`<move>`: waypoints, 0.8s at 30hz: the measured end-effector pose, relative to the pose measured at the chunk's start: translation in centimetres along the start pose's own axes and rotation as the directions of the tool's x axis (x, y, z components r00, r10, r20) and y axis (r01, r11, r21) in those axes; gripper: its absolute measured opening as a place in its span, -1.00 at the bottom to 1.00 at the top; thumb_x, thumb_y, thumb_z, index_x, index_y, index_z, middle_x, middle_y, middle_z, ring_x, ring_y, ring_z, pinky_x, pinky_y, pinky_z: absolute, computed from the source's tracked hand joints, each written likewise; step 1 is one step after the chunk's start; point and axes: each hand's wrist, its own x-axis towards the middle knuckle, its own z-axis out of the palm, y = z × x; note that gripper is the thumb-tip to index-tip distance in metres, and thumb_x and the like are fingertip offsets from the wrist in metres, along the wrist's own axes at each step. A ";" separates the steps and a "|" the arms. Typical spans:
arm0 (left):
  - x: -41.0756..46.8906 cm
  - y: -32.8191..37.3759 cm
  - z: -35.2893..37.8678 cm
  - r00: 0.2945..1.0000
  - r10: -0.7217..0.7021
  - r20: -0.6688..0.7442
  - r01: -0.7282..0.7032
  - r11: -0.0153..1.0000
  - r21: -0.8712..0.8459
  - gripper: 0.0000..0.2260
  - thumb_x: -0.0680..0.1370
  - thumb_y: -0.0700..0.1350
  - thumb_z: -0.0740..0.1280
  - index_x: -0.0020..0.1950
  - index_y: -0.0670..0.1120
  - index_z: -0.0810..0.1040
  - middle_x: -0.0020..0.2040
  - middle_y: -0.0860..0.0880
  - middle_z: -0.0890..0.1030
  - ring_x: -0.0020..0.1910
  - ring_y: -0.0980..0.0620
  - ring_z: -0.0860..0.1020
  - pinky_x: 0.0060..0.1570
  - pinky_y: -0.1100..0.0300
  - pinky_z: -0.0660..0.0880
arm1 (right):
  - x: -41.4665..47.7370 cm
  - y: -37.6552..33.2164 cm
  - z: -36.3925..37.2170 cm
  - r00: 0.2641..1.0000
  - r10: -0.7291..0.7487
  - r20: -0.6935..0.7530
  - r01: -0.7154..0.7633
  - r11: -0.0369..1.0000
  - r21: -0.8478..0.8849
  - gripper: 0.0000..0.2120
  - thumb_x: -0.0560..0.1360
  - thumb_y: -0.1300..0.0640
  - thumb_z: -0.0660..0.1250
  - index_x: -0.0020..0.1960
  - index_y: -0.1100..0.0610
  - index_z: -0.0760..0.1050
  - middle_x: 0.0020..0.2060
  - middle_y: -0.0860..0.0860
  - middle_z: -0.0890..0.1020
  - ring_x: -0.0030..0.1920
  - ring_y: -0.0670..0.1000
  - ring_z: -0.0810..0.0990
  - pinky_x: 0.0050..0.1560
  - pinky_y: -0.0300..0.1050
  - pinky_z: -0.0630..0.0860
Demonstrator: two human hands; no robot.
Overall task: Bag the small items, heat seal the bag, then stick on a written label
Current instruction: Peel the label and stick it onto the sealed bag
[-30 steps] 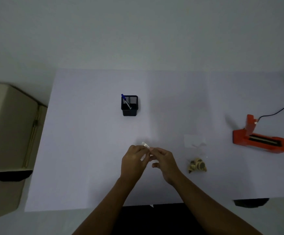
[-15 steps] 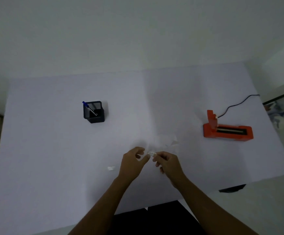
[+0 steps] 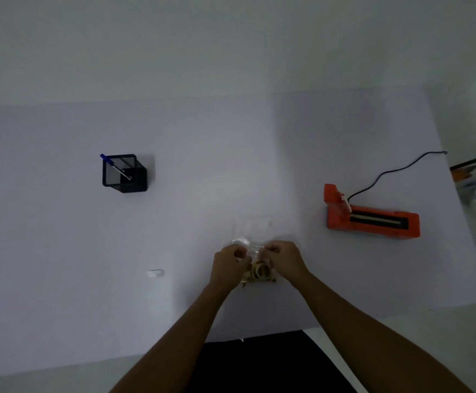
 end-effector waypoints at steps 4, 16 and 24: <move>0.7 -0.3 0.4 0.998 -0.064 -0.025 0.065 0.997 0.032 -0.84 0.46 -0.09 0.44 0.00 -0.09 0.66 -0.11 -0.03 0.70 -0.09 0.03 0.64 -0.01 0.18 0.54 | 1.5 0.3 0.0 1.000 -0.013 0.016 0.015 0.997 -0.081 -0.90 0.42 0.14 0.46 -0.18 0.17 0.70 -0.30 0.08 0.71 -0.29 -0.04 0.61 -0.21 -0.06 0.55; 2.2 -0.3 1.1 0.996 -0.087 -0.034 0.090 0.993 0.074 -0.85 0.48 0.00 0.42 -0.17 -0.08 0.65 -0.28 0.02 0.65 -0.27 0.10 0.58 -0.21 0.19 0.50 | 2.8 0.3 0.5 0.999 -0.009 0.048 0.017 0.987 -0.160 -0.92 0.45 0.13 0.45 -0.23 0.07 0.66 -0.41 -0.15 0.58 -0.37 -0.23 0.52 -0.40 -0.48 0.33; 3.0 -0.4 1.6 0.991 -0.129 -0.041 0.133 0.982 0.135 -0.79 0.50 -0.02 0.35 -0.31 -0.05 0.53 -0.35 0.03 0.57 -0.32 0.07 0.53 -0.31 0.19 0.41 | 3.3 0.5 0.9 1.000 -0.001 0.025 0.006 0.976 -0.218 -0.86 0.43 0.10 0.45 -0.28 0.11 0.64 -0.37 -0.04 0.63 -0.39 -0.25 0.50 -0.40 -0.47 0.37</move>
